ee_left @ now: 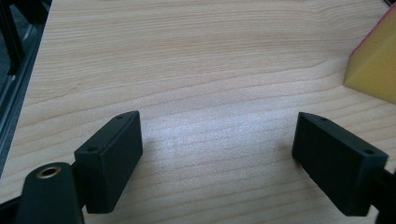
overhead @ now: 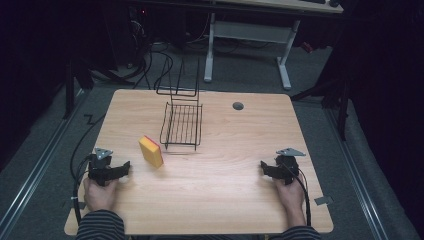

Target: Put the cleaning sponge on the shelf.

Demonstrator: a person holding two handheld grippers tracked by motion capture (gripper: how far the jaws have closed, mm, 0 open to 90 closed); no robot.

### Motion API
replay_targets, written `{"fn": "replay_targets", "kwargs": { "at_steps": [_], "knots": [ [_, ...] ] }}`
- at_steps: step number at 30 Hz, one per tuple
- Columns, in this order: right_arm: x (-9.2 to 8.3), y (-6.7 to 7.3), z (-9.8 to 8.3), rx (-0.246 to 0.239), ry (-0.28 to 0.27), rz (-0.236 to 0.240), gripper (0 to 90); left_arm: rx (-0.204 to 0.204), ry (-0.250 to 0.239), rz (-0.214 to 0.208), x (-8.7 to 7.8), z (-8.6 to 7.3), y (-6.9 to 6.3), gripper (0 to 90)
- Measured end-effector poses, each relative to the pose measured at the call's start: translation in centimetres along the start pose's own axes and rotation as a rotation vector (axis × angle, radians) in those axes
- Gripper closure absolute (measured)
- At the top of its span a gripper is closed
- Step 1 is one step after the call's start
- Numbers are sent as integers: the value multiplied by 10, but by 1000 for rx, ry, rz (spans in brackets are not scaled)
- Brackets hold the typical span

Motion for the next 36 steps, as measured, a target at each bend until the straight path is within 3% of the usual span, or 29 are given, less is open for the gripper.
{"fn": "replay_targets", "kwargs": {
  "at_steps": [22,36],
  "knots": [
    [0,0,0,-7,0,3,237,-10,-4,-1,1,0,0,170],
    [0,0,0,-8,-2,10,237,-13,6,-9,1,1,1,93]
  ]
}}
Point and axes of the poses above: each handheld gripper's, and its own axes: x roughly forward along the jaws, z roughly out of its top, y roughly to its left, the point moved 4 cm from there along x, roughly forward along the jaws, and after that the axes turned 12 degrees about -x, right-handed, at the moved point
